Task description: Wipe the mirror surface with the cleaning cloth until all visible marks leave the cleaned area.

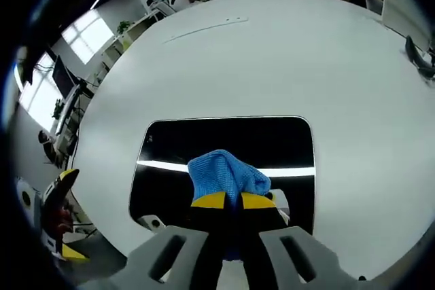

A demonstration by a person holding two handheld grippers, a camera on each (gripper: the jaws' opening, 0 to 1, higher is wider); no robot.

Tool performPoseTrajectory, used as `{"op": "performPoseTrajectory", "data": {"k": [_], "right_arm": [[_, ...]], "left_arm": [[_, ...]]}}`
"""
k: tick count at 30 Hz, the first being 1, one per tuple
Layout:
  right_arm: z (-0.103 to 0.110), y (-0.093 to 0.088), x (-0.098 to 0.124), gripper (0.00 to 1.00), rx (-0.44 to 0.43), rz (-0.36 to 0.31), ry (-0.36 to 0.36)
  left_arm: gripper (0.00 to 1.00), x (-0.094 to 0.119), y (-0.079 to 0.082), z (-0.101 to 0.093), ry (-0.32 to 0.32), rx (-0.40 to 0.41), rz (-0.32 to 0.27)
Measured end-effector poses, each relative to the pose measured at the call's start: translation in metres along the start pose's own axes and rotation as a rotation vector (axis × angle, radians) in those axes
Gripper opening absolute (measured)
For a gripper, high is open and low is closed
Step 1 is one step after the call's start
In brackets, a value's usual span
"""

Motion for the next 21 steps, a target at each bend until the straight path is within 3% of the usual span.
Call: {"op": "performPoseTrajectory", "data": {"k": [15, 19, 21], "right_arm": [[0.004, -0.025, 0.011, 0.0, -0.007, -0.004, 0.014], [0.004, -0.028, 0.013, 0.0, -0.01, -0.001, 0.017], [0.004, -0.03, 0.014, 0.0, -0.012, -0.001, 0.02]], "left_arm": [[0.99, 0.0, 0.006, -0.004, -0.016, -0.024, -0.019], [0.99, 0.003, 0.008, -0.001, 0.003, -0.013, 0.021], [0.99, 0.007, 0.011, -0.002, -0.007, -0.009, -0.002]]}}
Point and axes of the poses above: the point that each gripper's makers call its tool centre point, and the gripper's own axes: x roughly backward along the fingers, z roughly to its left, y roughly out of its top, the point moved 8 cm from there along x, roughly backward along the fingers, and after that the axes turned 8 degrees about y, right-handed, at the moved point
